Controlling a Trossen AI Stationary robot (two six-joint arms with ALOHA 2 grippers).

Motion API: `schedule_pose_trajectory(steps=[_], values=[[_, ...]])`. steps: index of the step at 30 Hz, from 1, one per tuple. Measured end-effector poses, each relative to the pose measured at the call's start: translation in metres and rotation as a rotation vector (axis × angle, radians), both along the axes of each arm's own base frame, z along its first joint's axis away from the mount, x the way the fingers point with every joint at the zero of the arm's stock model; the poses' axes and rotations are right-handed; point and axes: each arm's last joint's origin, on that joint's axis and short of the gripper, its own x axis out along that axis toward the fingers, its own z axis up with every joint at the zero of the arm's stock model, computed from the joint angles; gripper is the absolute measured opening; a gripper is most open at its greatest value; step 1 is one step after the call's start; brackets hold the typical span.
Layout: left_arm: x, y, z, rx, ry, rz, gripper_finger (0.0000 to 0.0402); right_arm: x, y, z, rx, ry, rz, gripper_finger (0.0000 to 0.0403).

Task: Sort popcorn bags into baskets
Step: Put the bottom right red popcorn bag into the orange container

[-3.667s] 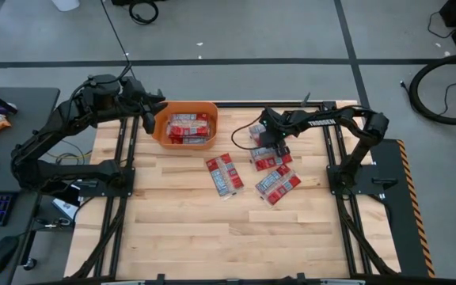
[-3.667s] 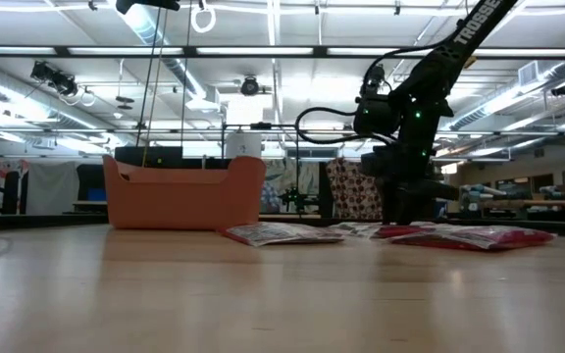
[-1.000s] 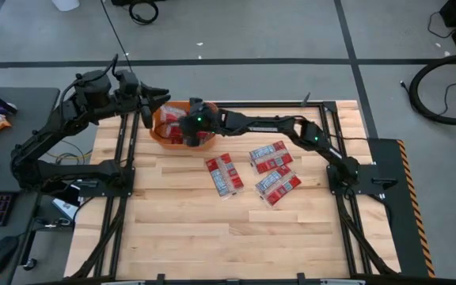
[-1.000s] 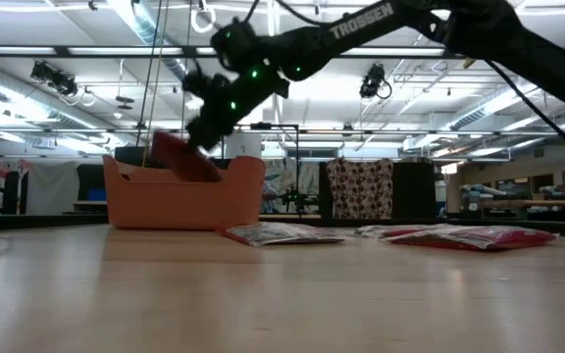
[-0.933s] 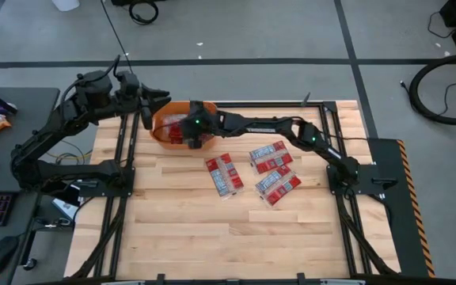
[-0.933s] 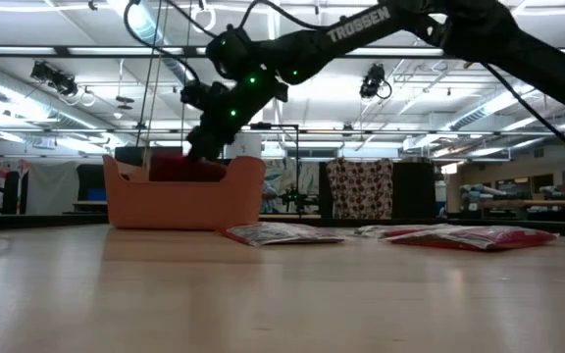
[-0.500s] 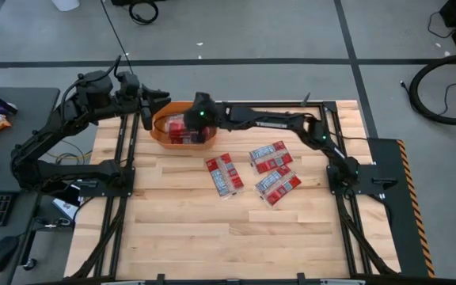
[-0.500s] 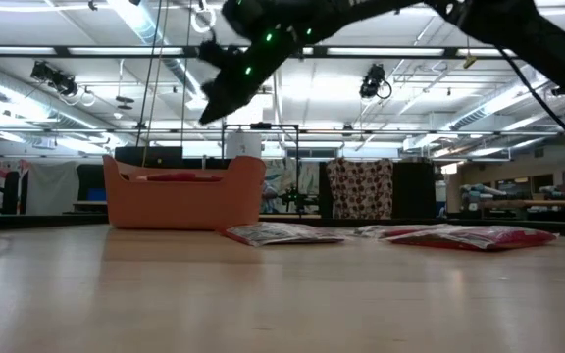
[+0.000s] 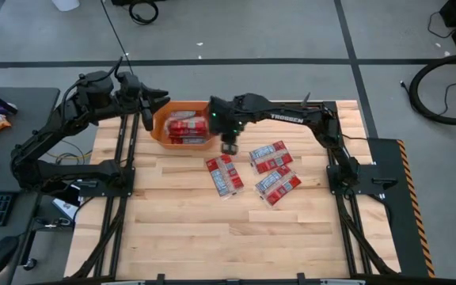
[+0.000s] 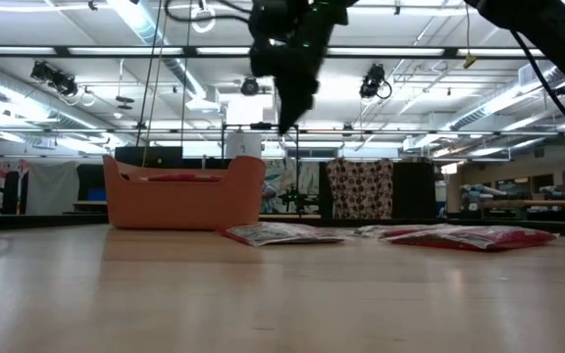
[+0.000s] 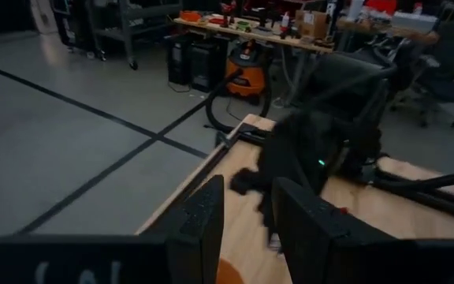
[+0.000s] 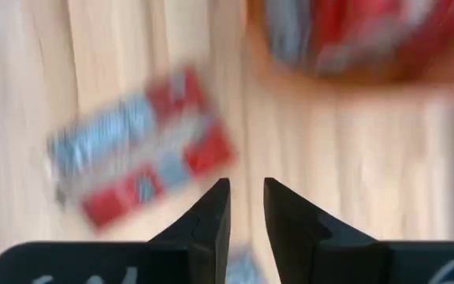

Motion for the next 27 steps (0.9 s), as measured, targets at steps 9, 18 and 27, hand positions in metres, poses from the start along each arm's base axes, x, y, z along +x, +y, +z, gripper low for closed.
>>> schedule_pose_trajectory(steps=[9, 18, 27], values=[[0.009, 0.007, -0.005, 0.065, 0.069, 0.016, 0.0114, -0.029, 0.027, -0.032, 0.129, 0.321, 0.045, 0.0078], [0.004, 0.004, -0.01, 0.031, 0.125, 0.017, 0.0114, -0.084, 0.051, -0.077, 0.122, 0.342, 0.072, 0.0077], [0.002, 0.003, -0.01, 0.069, 0.145, 0.008, 0.0114, -0.134, 0.065, -0.101, 0.024, 0.095, 0.078, 0.0093]])
